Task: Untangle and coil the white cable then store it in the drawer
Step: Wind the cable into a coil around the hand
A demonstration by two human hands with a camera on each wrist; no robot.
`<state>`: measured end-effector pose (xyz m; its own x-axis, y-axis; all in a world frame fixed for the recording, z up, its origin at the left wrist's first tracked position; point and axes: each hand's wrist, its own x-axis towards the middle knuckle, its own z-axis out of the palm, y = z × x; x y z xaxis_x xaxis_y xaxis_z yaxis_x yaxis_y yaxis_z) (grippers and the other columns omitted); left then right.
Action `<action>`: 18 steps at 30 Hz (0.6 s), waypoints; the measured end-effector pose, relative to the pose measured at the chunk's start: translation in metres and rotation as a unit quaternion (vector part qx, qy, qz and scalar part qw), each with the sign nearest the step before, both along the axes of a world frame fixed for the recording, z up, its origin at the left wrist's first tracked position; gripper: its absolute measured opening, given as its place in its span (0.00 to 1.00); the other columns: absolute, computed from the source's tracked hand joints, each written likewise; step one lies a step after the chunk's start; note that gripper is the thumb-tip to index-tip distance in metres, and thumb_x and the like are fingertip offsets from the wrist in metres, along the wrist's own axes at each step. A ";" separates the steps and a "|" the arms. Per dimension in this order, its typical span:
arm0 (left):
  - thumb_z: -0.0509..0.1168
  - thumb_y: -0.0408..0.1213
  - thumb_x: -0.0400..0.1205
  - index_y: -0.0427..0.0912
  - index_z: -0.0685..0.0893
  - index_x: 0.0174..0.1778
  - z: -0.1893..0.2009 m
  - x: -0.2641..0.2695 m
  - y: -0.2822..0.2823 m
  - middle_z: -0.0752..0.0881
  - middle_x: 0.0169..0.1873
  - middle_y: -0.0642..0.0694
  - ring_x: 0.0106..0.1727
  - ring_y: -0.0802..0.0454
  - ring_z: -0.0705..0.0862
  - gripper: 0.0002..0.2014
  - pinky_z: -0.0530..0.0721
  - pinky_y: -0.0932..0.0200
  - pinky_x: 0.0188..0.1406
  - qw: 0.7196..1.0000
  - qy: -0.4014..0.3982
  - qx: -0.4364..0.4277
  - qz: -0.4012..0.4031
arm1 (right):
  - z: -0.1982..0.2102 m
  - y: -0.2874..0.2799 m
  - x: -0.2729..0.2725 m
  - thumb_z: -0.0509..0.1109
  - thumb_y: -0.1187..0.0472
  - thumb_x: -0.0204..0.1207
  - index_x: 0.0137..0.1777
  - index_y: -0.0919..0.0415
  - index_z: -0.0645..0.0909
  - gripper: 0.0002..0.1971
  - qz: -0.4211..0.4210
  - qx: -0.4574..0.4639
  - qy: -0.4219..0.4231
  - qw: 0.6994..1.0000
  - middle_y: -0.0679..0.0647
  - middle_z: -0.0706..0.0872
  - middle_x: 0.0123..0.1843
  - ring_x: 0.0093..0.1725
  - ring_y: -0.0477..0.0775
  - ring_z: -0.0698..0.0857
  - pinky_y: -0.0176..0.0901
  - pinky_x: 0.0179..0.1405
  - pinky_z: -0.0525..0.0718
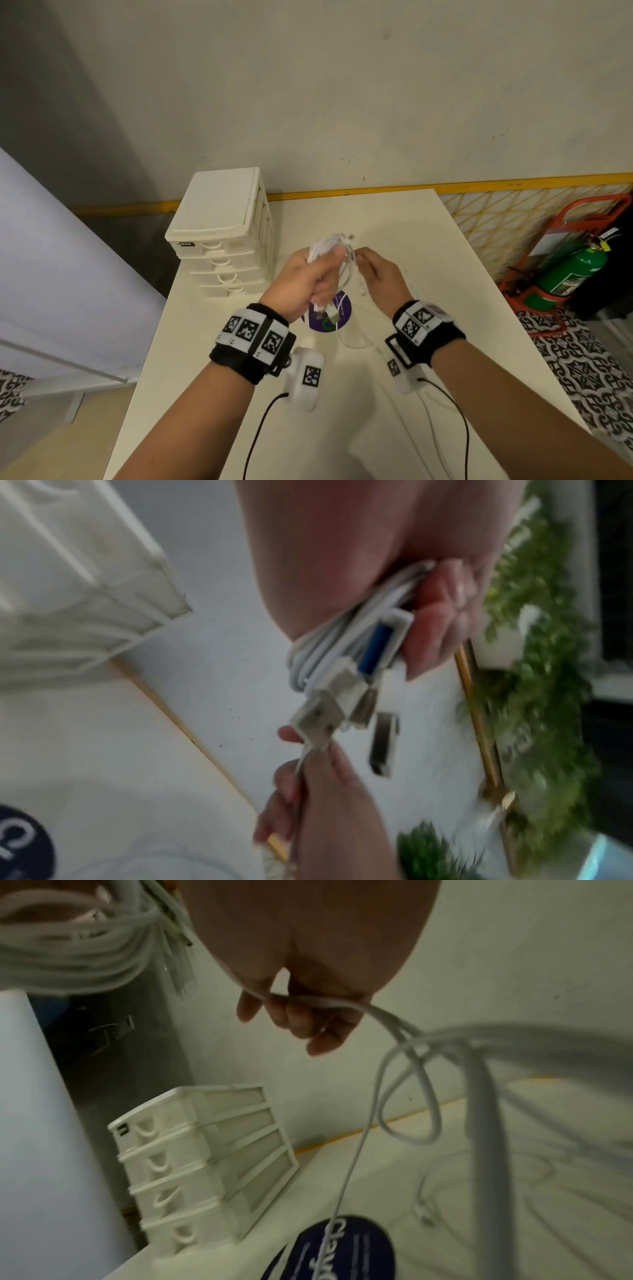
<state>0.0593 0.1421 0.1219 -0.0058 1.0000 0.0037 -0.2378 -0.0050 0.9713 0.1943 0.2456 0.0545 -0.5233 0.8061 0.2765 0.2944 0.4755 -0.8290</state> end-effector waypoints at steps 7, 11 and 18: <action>0.53 0.48 0.84 0.42 0.71 0.35 0.011 -0.015 0.018 0.69 0.14 0.56 0.14 0.62 0.67 0.16 0.69 0.69 0.15 0.966 -0.224 0.094 0.087 | -0.035 -0.028 -0.002 0.57 0.59 0.83 0.57 0.52 0.78 0.09 0.039 -0.030 -0.065 0.997 0.48 0.86 0.41 0.36 0.49 0.82 0.33 0.35 0.77; 0.54 0.40 0.86 0.44 0.69 0.33 0.006 -0.011 0.020 0.69 0.17 0.55 0.19 0.60 0.68 0.15 0.73 0.67 0.23 0.954 -0.247 0.086 0.146 | -0.046 -0.031 -0.002 0.60 0.61 0.79 0.60 0.49 0.76 0.12 0.071 -0.073 -0.160 0.982 0.47 0.83 0.43 0.45 0.52 0.84 0.40 0.46 0.81; 0.55 0.41 0.85 0.48 0.69 0.13 0.002 -0.010 0.022 0.66 0.09 0.56 0.12 0.61 0.65 0.29 0.66 0.68 0.15 0.947 -0.278 0.057 0.150 | -0.042 -0.030 0.000 0.56 0.65 0.80 0.57 0.51 0.81 0.15 0.097 -0.039 -0.220 0.970 0.54 0.88 0.57 0.54 0.55 0.84 0.50 0.57 0.82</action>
<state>0.0494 0.1645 0.1237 -0.3224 0.9463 0.0236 -0.6834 -0.2499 0.6859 0.1946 0.2154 0.0127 -0.7211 0.6897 -0.0660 0.5388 0.4984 -0.6791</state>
